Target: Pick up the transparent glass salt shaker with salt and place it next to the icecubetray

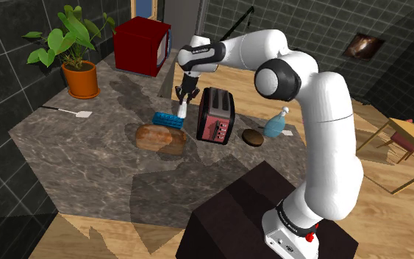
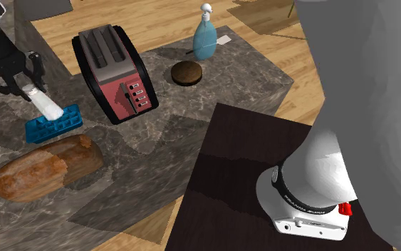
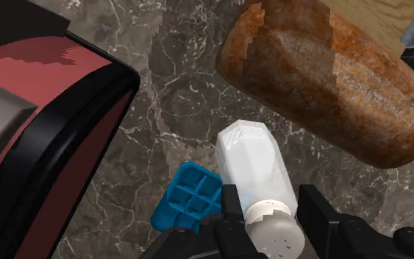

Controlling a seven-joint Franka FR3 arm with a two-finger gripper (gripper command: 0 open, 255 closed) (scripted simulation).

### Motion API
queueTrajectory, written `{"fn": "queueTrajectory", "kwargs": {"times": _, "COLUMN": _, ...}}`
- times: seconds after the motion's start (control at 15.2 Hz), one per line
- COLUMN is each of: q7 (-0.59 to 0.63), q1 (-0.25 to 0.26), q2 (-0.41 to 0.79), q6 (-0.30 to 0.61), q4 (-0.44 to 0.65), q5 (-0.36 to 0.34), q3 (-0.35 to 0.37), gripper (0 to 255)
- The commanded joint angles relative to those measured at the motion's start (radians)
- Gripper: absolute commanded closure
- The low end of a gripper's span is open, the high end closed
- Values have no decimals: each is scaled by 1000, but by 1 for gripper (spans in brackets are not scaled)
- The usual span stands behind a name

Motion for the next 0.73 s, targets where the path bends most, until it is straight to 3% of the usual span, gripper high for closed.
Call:
{"fn": "queueTrajectory", "kwargs": {"times": 0.0, "q7": 36, "q1": 5, "q2": 80, "q6": -64, "q4": 148, "q5": -2, "q3": 8, "gripper": 255}}
{"fn": "queueTrajectory", "kwargs": {"times": 0.07, "q7": 60, "q1": 4, "q2": 150, "q6": -114, "q4": 272, "q5": -3, "q3": 14, "gripper": 255}}
{"fn": "queueTrajectory", "kwargs": {"times": 0.66, "q7": 47, "q1": 3, "q2": 205, "q6": -33, "q4": 244, "q5": 7, "q3": 21, "gripper": 255}}
